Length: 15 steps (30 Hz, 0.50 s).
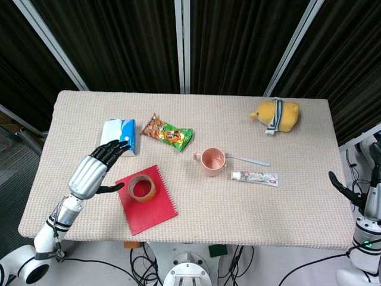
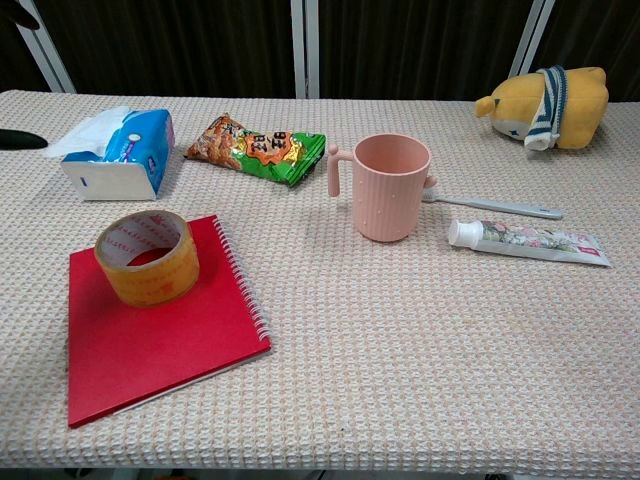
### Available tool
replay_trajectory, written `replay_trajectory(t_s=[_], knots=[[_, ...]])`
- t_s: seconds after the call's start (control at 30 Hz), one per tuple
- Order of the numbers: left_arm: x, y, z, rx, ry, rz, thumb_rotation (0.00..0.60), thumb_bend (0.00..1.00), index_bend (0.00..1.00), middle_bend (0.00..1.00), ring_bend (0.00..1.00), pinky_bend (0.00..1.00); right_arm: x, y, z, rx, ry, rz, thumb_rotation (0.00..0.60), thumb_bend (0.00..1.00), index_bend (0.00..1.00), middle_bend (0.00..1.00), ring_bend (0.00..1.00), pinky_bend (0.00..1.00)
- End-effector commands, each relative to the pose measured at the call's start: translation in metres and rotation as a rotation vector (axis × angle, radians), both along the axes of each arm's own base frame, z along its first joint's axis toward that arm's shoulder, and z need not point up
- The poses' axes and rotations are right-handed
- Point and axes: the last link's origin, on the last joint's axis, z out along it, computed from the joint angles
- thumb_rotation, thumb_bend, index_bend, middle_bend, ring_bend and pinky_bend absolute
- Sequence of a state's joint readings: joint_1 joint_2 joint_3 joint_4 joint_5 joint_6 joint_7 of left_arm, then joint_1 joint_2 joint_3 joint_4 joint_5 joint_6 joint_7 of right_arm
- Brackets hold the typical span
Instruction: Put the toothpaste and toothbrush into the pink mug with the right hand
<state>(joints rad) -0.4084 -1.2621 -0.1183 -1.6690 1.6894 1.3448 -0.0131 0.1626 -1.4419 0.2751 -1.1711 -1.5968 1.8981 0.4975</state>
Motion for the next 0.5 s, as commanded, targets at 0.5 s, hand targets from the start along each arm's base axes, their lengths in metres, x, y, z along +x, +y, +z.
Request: replay_trajectory(t_s=[0.5], knots=[[-0.0068, 0.0005, 0.0045, 0.035, 0.025, 0.024, 0.600, 0.07, 0.11, 0.11, 0.11, 0.23, -0.0027, -0.0014, -0.0076, 0.090, 0.067, -0.049, 0.600, 0.41, 0.00, 0.00, 0.00, 0.00]])
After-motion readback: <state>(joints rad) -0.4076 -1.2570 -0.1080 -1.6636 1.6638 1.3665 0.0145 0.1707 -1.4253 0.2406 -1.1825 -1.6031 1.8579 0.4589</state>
